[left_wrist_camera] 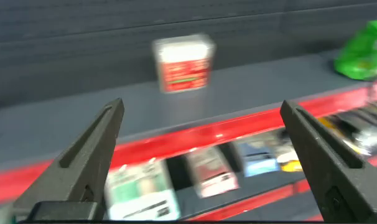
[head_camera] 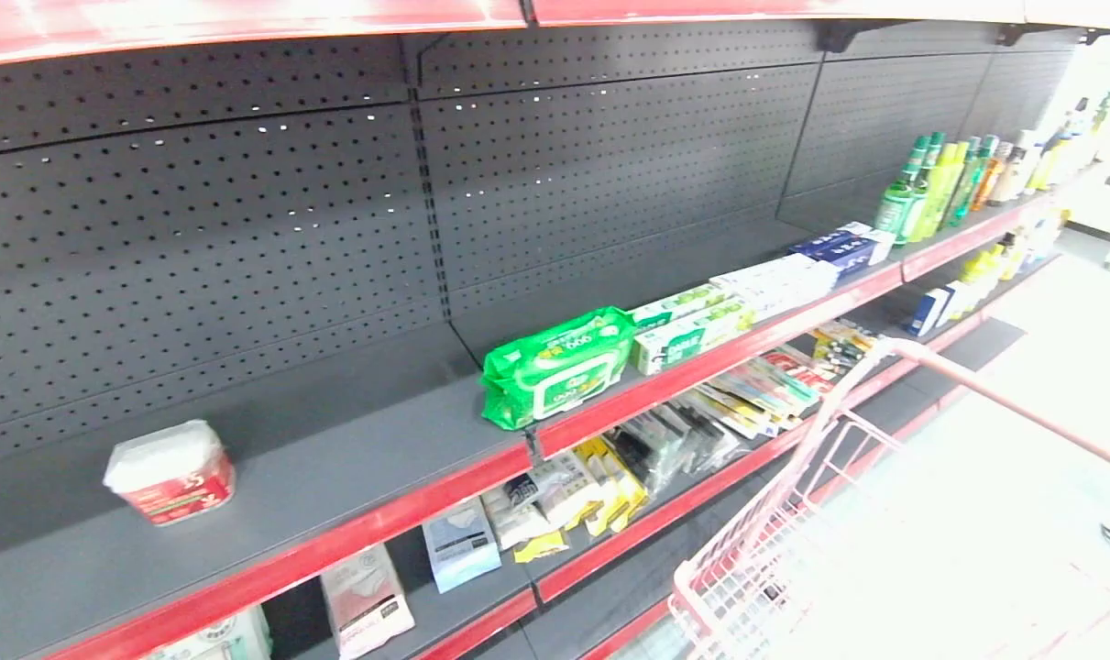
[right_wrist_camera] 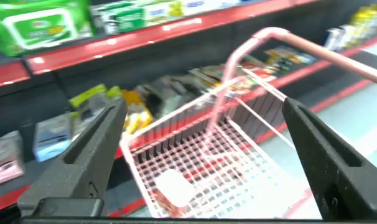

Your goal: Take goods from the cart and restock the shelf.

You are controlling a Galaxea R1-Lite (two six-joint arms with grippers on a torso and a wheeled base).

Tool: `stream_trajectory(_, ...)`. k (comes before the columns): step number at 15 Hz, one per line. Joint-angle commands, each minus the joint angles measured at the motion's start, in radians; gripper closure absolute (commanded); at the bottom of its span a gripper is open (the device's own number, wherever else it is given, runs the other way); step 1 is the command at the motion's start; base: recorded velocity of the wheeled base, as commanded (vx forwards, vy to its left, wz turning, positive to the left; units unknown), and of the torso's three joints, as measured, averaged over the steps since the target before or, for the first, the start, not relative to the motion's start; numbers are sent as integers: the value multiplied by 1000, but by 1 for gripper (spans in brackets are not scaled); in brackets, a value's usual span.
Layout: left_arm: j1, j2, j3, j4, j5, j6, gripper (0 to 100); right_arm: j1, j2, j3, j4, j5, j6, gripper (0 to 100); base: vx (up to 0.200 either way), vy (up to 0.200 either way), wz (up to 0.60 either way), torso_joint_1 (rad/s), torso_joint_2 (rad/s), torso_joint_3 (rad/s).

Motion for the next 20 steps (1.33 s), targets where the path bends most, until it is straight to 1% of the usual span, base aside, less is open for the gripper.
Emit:
stream_trajectory(1, 1, 1, 0, 0, 1, 0, 0, 0, 0, 0, -2, 0, -1, 0, 0, 0, -600, 7, 2, -2)
stream_trajectory(4, 1, 1, 0, 0, 1, 0, 0, 0, 0, 0, 0, 0, -1, 0, 0, 0, -600, 1, -1, 4)
stream_trajectory(9, 1, 1, 0, 0, 1, 0, 0, 5, 37, 0, 0, 5, -5, 0, 0, 0, 0, 0, 0, 0)
stream_trajectory(10, 1, 1, 0, 0, 1, 0, 0, -11, 31, 0, -3, 3, 4, 0, 0, 0, 0, 0, 0, 0)
stream_trajectory(11, 1, 1, 0, 0, 1, 0, 0, 9, 71, -92, -15, 34, 13, 0, 0, 0, 0, 0, 0, 0)
stream_trajectory(12, 1, 1, 0, 0, 1, 0, 0, 46, 312, -327, -8, 48, 131, 0, 0, 0, 0, 0, 0, 0)
stream_trajectory(13, 1, 1, 0, 0, 1, 0, 0, 49, 481, -499, -14, 38, 286, 0, 0, 0, 0, 0, 0, 0)
stream_trajectory(14, 1, 1, 0, 0, -1, 2, 0, 54, 533, -548, -14, 52, 277, 0, 0, 0, 0, 0, 0, 0)
stream_trajectory(15, 1, 1, 0, 0, -1, 2, 0, 63, 655, -591, -3, 88, 107, 0, 0, 0, 0, 0, 0, 0)
stream_trajectory(16, 1, 1, 0, 0, 1, 2, 0, 14, 783, -577, 0, 37, -25, 0, 0, 0, 0, 0, 0, 0)
stream_trajectory(17, 1, 1, 0, 0, -1, 2, 0, 2, 938, -561, -6, 46, -2, 0, 0, 0, 0, 0, 0, 0)
stream_trajectory(18, 1, 1, 0, 0, -2, 2, 0, 3, 1031, -549, -14, 61, 15, 0, 0, 0, 0, 0, 0, 0)
stream_trajectory(19, 1, 1, 0, 0, -4, 2, 0, 37, 1197, -545, -14, 71, 1, 0, 0, 0, 0, 0, 0, 0)
stream_trajectory(20, 1, 1, 0, 0, -2, 0, 0, 101, 1326, -540, -18, 91, -13, 0, 0, 0, 0, 0, 0, 0)
